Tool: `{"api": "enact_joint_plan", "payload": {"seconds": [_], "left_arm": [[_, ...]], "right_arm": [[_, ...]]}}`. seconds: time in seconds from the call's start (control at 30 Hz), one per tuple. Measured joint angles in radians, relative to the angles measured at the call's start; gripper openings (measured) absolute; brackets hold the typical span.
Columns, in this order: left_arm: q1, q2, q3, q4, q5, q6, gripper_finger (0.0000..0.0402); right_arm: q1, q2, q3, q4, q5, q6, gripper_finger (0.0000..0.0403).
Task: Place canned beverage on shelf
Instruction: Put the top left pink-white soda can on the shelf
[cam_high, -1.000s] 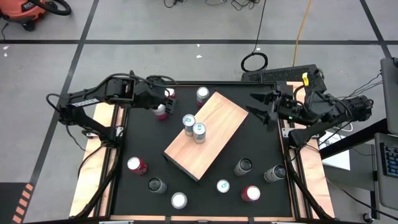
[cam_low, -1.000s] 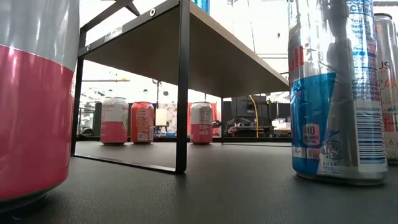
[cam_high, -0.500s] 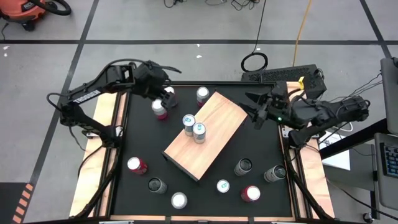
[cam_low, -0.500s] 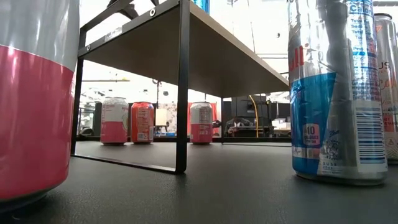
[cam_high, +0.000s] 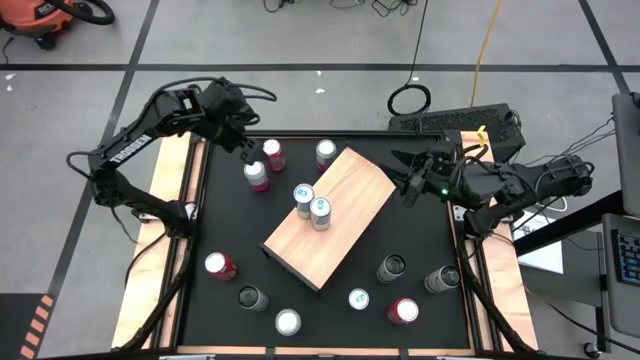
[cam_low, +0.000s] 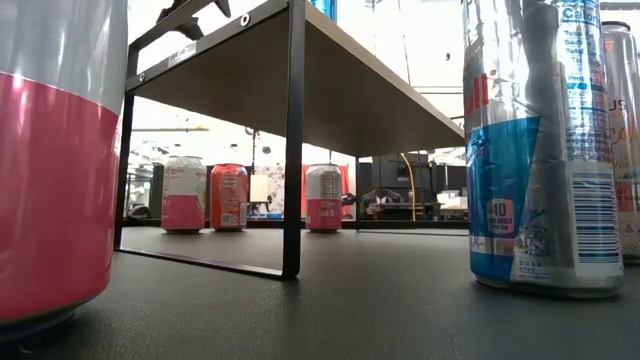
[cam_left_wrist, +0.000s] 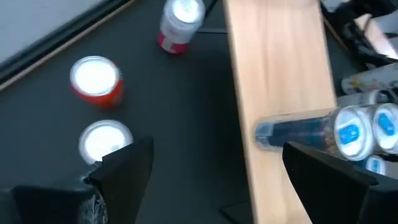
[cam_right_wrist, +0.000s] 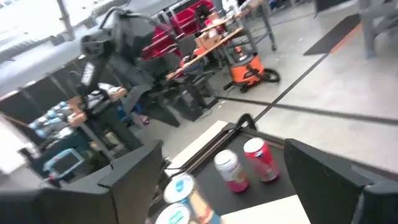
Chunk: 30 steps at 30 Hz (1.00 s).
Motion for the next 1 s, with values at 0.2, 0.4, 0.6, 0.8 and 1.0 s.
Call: {"api": "enact_joint_plan", "payload": {"seconds": [0.2, 0.4, 0.6, 0.8, 1.0], "left_arm": [[0.039, 0.012, 0.000, 0.008, -0.054, 0.060, 0.0358], [0.100, 0.053, 0.000, 0.004, 0.004, 0.062, 0.0358], [0.176, 0.136, 0.000, 0.011, 0.006, 0.126, 0.0358], [0.235, 0.264, 0.000, 0.009, 0.002, 0.129, 0.0358], [0.261, 0.362, 0.000, 0.003, -0.008, 0.068, 0.0358]], "right_arm": [[-0.030, -0.020, 0.000, -0.083, -0.001, 0.025, 0.0312], [-0.073, -0.049, 0.000, -0.196, -0.069, 0.067, 0.0312], [-0.123, -0.061, 0.000, -0.304, -0.161, 0.078, 0.0312], [-0.167, -0.062, 0.000, -0.375, -0.222, 0.077, 0.0312], [-0.208, -0.062, 0.000, -0.441, -0.354, 0.074, 0.0312]]}}
